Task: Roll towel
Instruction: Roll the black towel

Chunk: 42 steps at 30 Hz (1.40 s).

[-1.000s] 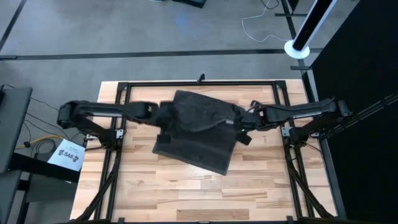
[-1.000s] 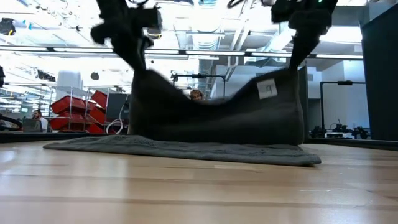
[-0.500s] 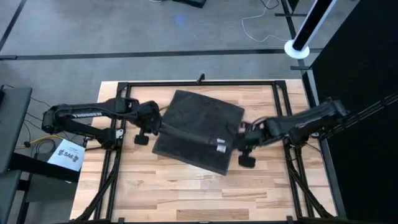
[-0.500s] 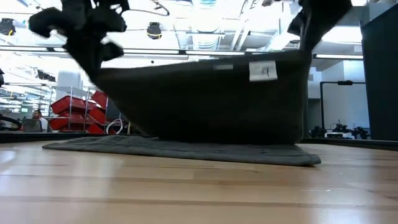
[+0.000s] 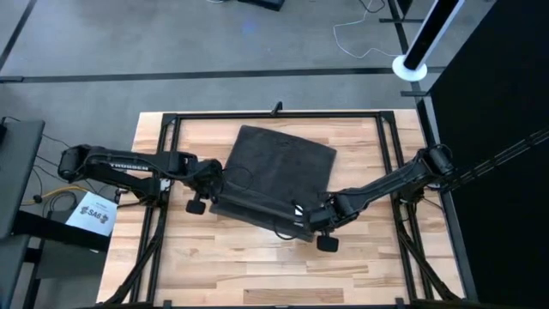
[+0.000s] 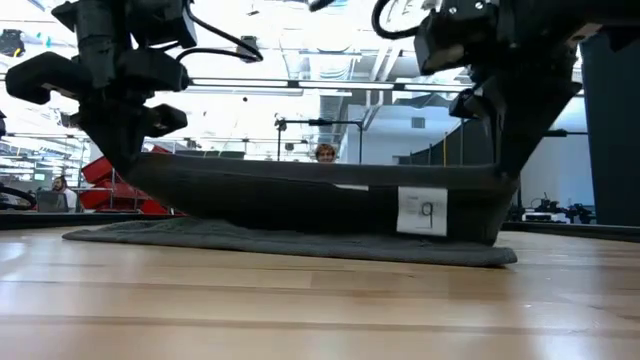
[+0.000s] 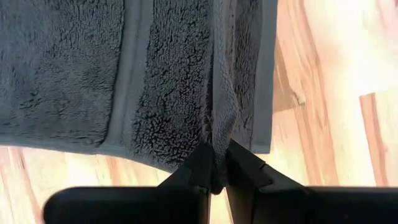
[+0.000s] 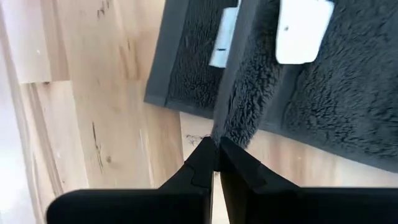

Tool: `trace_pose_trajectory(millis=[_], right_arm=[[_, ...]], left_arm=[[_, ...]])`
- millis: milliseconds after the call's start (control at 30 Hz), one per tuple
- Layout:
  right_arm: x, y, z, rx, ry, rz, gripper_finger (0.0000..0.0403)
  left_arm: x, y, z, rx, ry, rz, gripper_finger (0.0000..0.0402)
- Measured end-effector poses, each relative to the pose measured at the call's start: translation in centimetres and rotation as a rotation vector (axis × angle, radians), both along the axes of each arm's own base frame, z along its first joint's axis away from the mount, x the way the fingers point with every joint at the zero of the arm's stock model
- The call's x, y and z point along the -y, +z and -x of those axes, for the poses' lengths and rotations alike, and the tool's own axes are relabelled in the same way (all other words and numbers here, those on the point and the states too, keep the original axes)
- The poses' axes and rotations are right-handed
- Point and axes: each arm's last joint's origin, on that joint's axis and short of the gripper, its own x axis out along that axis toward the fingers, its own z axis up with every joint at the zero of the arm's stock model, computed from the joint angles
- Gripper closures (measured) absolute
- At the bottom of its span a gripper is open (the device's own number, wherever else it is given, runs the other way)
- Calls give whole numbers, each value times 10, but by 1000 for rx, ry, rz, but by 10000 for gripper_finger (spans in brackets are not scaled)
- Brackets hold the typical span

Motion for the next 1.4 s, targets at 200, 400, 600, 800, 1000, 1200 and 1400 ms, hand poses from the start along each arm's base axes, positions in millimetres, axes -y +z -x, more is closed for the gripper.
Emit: trace_pose_trajectory(millis=[200, 400, 600, 800, 1000, 1200, 1400], right_arm=[[-2, 1, 1, -8, 29, -42, 348], [-1, 8, 2, -28, 32, -70, 262], [12, 25, -1, 79, -13, -107, 230], [49, 3, -10, 162, -76, -126, 279], [82, -26, -6, 195, -155, -211, 341], [103, -57, 23, 12, -183, -176, 398], [122, -60, 39, -87, -248, -120, 402]], left_arm=[[7, 0, -1, -1, -16, 34, 388], [10, 7, -3, 7, 54, 117, 336], [11, 40, -16, 96, 189, 193, 271], [13, 41, -28, 102, 175, 273, 273], [8, -3, -70, 25, 196, 257, 296], [9, -63, -95, -179, 288, 408, 321], [9, -48, -105, -164, 389, 605, 347]])
